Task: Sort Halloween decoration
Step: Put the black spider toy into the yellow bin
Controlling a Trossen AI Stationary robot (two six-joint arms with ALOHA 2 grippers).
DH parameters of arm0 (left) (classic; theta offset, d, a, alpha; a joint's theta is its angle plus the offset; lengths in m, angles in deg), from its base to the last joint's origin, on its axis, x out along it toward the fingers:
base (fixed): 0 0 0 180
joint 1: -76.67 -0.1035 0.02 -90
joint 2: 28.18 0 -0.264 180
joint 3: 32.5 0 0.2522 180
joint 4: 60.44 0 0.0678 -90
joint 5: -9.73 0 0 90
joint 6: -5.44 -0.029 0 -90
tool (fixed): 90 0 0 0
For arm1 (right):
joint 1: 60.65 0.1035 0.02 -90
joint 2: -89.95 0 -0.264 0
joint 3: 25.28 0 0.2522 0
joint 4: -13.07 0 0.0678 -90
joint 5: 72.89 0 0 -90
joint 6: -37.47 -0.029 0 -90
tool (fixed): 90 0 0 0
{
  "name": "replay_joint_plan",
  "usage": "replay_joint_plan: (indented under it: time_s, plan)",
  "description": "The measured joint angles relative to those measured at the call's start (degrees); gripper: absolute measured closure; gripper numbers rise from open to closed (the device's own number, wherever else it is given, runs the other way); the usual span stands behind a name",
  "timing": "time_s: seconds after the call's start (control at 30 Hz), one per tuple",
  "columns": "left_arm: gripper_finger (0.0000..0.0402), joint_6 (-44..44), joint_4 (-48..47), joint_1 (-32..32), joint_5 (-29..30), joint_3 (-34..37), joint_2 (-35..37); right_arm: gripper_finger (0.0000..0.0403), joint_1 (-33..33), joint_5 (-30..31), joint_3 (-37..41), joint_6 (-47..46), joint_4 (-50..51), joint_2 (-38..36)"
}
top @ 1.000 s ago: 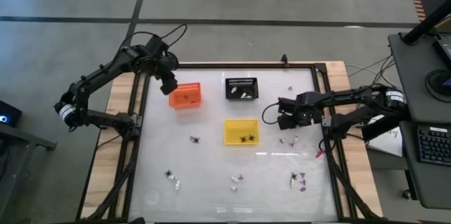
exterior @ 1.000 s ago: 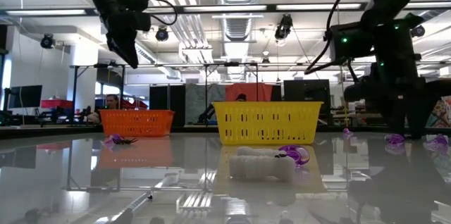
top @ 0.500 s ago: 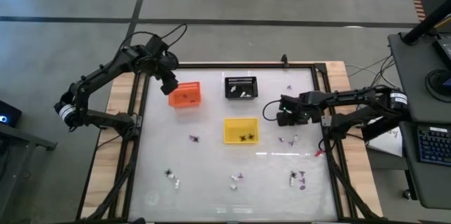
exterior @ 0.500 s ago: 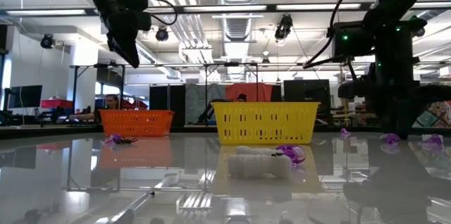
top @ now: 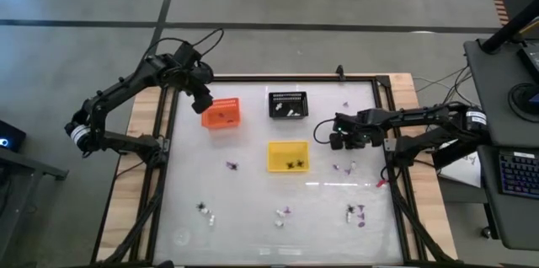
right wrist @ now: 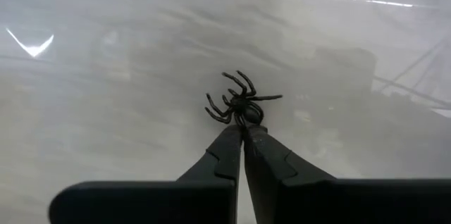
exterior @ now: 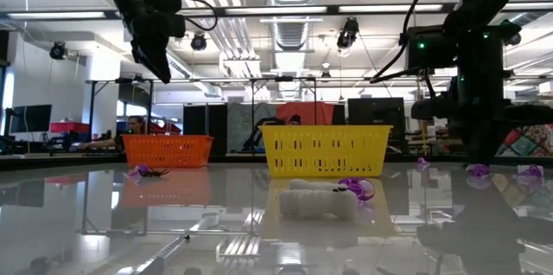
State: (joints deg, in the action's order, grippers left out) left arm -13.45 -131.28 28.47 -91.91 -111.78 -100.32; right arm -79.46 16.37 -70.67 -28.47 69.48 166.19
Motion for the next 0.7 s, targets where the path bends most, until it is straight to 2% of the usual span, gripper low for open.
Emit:
replay_joint_plan:
  time_s: [0.43, 0.7]
  plan:
    - [0.0277, -0.11, -0.94, 0.0, 0.02, 0.0, 0.0, 0.0394, 0.46, -1.38, -5.26, 0.97, 3.84, -8.65]
    - [0.0277, -0.13, -0.89, 0.0, 0.04, 0.0, 0.0, 0.0394, 2.81, -2.32, -10.82, 1.27, -0.33, -9.55]
